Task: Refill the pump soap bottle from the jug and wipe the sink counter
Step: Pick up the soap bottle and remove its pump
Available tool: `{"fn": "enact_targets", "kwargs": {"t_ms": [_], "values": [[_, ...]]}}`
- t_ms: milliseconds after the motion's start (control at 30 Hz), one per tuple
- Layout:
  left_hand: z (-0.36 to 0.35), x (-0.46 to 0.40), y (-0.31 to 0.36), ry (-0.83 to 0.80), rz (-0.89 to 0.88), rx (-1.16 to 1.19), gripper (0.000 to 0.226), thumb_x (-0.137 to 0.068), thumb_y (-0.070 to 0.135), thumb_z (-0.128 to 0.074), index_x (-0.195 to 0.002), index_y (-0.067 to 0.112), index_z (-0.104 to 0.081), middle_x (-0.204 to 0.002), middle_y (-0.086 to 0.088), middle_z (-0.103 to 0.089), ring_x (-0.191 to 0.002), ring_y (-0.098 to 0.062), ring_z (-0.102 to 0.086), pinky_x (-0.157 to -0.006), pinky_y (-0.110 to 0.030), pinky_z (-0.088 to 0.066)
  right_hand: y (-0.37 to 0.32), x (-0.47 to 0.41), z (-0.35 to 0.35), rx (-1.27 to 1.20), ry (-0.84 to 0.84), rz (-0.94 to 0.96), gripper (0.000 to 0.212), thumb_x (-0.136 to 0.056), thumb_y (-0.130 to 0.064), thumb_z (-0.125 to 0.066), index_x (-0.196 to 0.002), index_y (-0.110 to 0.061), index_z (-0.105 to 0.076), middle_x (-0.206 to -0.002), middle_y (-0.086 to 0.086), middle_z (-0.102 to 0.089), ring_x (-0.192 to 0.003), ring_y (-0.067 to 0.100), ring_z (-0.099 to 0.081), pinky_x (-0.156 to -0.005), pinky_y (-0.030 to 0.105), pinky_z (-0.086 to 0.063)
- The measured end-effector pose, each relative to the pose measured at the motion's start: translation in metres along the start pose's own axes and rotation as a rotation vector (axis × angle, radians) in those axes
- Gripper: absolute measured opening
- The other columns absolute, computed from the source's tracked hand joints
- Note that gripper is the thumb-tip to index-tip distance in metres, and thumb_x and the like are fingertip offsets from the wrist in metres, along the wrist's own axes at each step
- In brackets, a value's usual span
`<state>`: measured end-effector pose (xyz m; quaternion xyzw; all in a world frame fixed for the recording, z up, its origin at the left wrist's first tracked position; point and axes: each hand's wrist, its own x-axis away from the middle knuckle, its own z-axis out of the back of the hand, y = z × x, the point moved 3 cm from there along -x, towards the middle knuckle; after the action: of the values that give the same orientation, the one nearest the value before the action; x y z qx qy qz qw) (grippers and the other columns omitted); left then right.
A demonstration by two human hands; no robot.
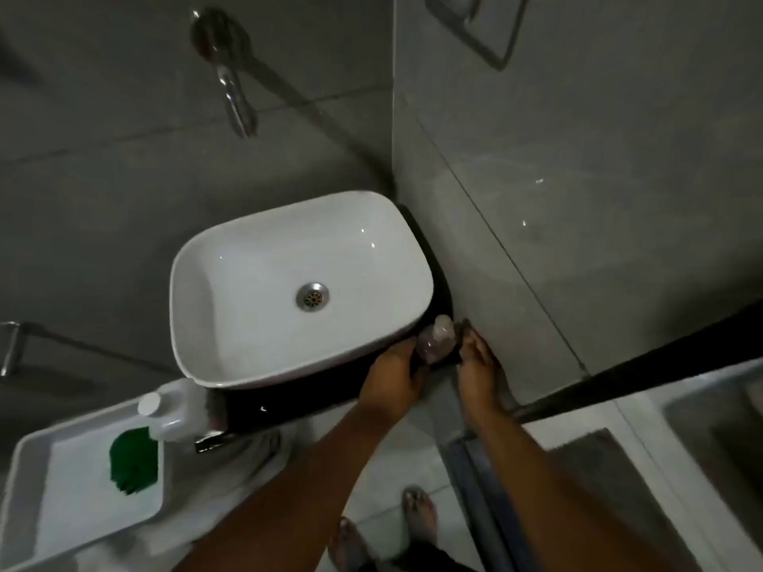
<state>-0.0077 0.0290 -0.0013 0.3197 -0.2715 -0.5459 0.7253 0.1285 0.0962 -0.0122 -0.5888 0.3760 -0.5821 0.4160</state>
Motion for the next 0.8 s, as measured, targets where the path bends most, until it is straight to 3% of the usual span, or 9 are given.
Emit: {"fn": "enact_targets", "kwargs": {"t_ms": [100,200,333,500,667,800], "values": [[-0.010,-0.019,-0.003,-0.001,0.026,-0.018,0.050,-0.094,0.021,-0.067,-0.143,0.015,-0.056,-0.143,-0.007,-0.061,-0.133,-0.026,-0.054,-0.111,-0.022,-0.031,0.017,-0.014,0.000,-0.007,-0.006,-0.078,0.038,-0.102,-0.001,-0.041,-0.138,-0.007,-0.053,-0.144,0.011,-0.053,-0.131,0.023,-0.050,-0.116,0.039,-0.035],[-0.018,-0.032,-0.002,0.014,0.047,-0.017,0.056,-0.091,0.019,-0.068,-0.145,0.017,-0.053,-0.143,-0.005,-0.060,-0.134,-0.023,-0.052,-0.112,-0.018,-0.028,0.029,-0.017,0.000,0.006,0.012,-0.111,0.032,-0.101,-0.009,-0.049,-0.131,-0.010,-0.061,-0.137,0.009,-0.060,-0.121,0.019,-0.056,-0.110,0.035,-0.042],[-0.022,-0.033,-0.001,0.005,0.047,0.065,0.054,-0.089,0.016,-0.070,-0.141,0.010,-0.055,-0.136,-0.009,-0.065,-0.127,-0.026,-0.061,-0.109,-0.041,-0.048,0.037,-0.019,0.002,-0.046,0.017,-0.123,0.029,-0.100,-0.016,-0.056,-0.126,-0.017,-0.067,-0.124,0.000,-0.066,-0.119,0.020,-0.060,-0.109,0.043,-0.045],[0.002,-0.018,0.011,0.016,-0.058,0.110,0.052,-0.088,0.015,-0.073,-0.136,0.005,-0.057,-0.129,-0.009,-0.068,-0.119,-0.023,-0.066,-0.101,-0.041,-0.052,0.028,-0.005,0.015,-0.024,-0.128,-0.081,0.022,-0.093,-0.028,-0.067,-0.105,-0.045,-0.072,-0.120,-0.006,-0.071,-0.113,0.012,-0.065,-0.102,0.040,-0.051],[0.057,0.009,0.028,-0.103,-0.136,0.222,0.054,-0.089,0.014,-0.077,-0.138,0.007,-0.056,-0.122,0.008,-0.069,-0.112,0.005,-0.066,-0.095,-0.015,-0.050,-0.003,0.015,0.028,0.178,-0.439,0.095,0.068,-0.066,-0.044,-0.087,-0.128,-0.045,-0.059,-0.125,-0.017,-0.068,-0.116,0.005,-0.063,-0.094,0.029,-0.054],[0.093,0.024,0.046,-0.191,-0.106,0.324,0.055,-0.088,0.015,-0.081,-0.138,0.008,-0.059,-0.126,0.002,-0.072,-0.116,-0.011,-0.069,-0.102,-0.036,-0.054,-0.025,0.026,0.015,0.201,-0.572,0.150,0.076,-0.053,-0.047,-0.095,-0.122,-0.045,-0.062,-0.122,-0.012,-0.070,-0.114,0.012,-0.066,-0.095,0.039,-0.055]]}}
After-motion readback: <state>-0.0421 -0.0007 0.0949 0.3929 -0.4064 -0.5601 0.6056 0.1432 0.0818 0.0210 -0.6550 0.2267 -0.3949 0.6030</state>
